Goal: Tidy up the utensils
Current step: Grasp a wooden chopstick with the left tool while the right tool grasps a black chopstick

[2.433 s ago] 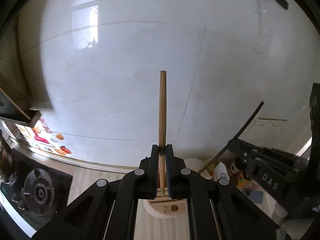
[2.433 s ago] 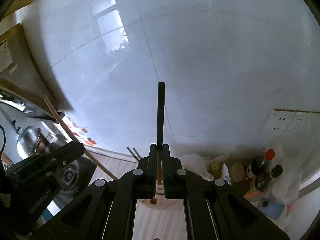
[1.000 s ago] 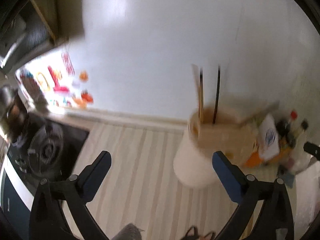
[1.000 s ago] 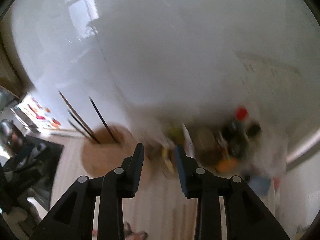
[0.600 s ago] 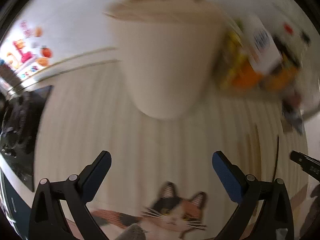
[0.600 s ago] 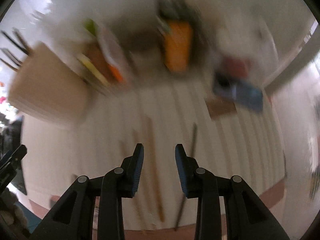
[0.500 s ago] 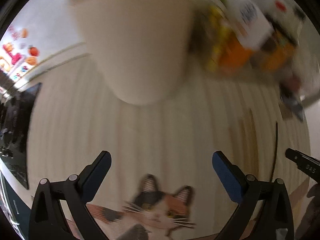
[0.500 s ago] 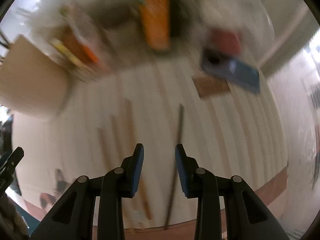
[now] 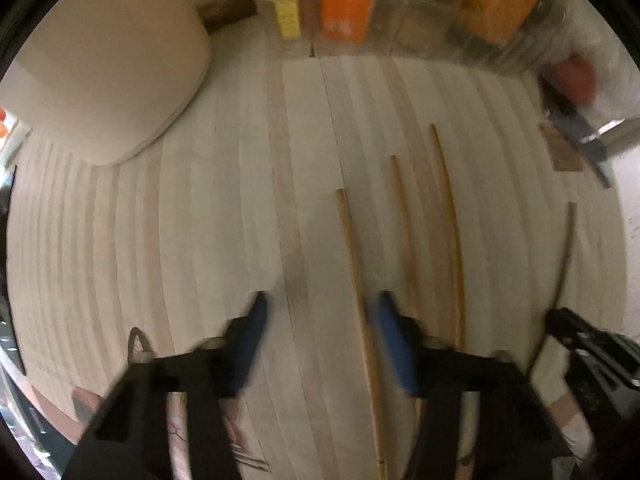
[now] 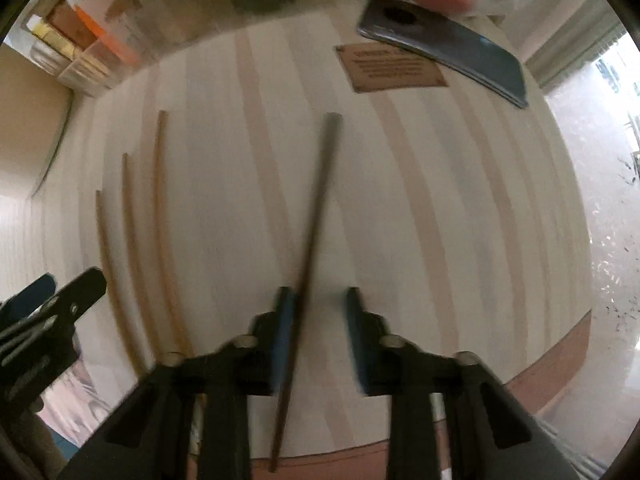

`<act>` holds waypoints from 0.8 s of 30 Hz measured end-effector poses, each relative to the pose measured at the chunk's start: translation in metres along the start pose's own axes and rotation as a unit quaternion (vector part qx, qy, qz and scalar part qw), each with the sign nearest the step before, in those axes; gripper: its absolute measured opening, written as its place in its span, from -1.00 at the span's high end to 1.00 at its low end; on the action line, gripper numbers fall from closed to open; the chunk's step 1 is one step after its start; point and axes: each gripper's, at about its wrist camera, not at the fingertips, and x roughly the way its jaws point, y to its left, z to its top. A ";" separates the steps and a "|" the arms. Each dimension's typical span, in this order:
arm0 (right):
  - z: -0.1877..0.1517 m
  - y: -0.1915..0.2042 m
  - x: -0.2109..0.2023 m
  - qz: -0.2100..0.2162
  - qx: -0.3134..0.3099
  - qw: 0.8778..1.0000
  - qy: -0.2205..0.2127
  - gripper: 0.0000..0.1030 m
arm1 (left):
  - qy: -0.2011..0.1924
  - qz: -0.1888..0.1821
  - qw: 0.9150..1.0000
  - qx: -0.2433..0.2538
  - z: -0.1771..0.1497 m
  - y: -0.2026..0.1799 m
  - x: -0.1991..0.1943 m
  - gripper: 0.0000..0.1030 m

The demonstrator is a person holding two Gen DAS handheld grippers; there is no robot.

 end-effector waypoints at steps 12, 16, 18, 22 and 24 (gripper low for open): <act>-0.007 -0.020 0.006 0.007 0.003 1.000 0.008 0.88 | -0.017 0.046 0.998 0.026 -0.012 0.007 -0.010 0.92; -0.004 -0.016 -0.006 0.043 0.011 0.999 0.011 0.89 | -0.011 0.060 0.998 -0.007 -0.021 0.056 -0.016 0.92; -0.004 -0.011 -0.019 0.068 0.008 0.998 0.006 0.89 | -0.008 0.065 0.998 -0.026 -0.027 0.080 -0.019 0.92; -0.009 0.012 -0.052 0.115 -0.019 0.993 -0.008 0.89 | -0.005 0.061 0.996 -0.064 -0.040 0.122 -0.025 0.92; -0.008 0.032 -0.065 0.133 -0.043 0.990 -0.010 0.89 | -0.003 0.056 0.995 -0.081 -0.046 0.139 -0.027 0.92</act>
